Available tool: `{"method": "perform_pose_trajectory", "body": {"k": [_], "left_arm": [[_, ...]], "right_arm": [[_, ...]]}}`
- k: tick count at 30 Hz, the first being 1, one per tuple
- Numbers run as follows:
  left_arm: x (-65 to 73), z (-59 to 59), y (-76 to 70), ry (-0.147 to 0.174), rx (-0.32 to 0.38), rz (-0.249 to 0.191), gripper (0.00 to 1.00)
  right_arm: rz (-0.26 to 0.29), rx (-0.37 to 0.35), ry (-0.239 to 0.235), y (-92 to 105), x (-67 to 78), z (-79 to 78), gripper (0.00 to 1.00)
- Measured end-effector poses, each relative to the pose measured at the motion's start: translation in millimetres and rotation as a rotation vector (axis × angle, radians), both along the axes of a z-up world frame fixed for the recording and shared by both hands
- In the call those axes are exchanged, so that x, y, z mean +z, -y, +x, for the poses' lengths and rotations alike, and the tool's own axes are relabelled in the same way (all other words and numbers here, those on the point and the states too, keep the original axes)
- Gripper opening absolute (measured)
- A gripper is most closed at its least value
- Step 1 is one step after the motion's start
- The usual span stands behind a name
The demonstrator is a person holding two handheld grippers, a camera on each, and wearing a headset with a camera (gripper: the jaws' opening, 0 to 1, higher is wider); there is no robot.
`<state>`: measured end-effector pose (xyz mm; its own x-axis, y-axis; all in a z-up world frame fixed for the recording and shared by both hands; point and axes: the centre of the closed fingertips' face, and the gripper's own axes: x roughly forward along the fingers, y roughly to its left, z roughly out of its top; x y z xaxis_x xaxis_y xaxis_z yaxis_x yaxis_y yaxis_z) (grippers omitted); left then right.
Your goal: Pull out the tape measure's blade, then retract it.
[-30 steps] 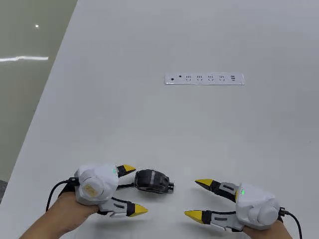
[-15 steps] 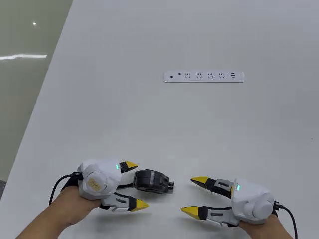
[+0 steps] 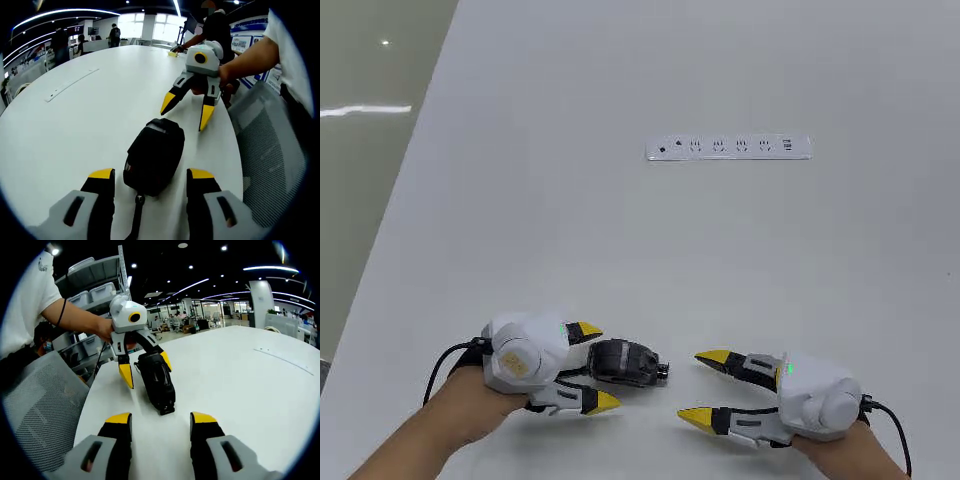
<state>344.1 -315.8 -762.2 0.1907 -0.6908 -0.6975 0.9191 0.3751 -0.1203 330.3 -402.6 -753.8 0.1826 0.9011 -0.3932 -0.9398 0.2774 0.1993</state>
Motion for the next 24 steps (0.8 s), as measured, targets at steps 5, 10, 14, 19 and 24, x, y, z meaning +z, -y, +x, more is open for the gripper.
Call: {"method": "perform_pose_trajectory", "body": {"k": [5,10,14,19,24], "left_arm": [[-1.5,1.5,1.2,-0.001,-0.003,0.004,0.52],[-3.1,2.1,3.2,-0.004,-0.009,0.004,0.48],[-4.1,3.5,4.2,-0.005,-0.005,0.004,0.44],[-7.2,3.7,3.0,-0.015,-0.003,0.009,0.35],[-8.2,3.9,3.0,-0.016,-0.003,0.008,0.34]], "right_arm": [[0.008,-0.001,-0.004,-2.3,0.0,1.3,0.46],[0.008,0.001,-0.005,-3.9,-0.8,2.2,0.46],[0.011,0.001,-0.006,-5.1,-0.4,2.5,0.46],[0.014,0.004,-0.011,-6.4,-0.2,1.9,0.45],[0.013,0.004,-0.017,-6.3,-2.1,0.9,0.44]]}}
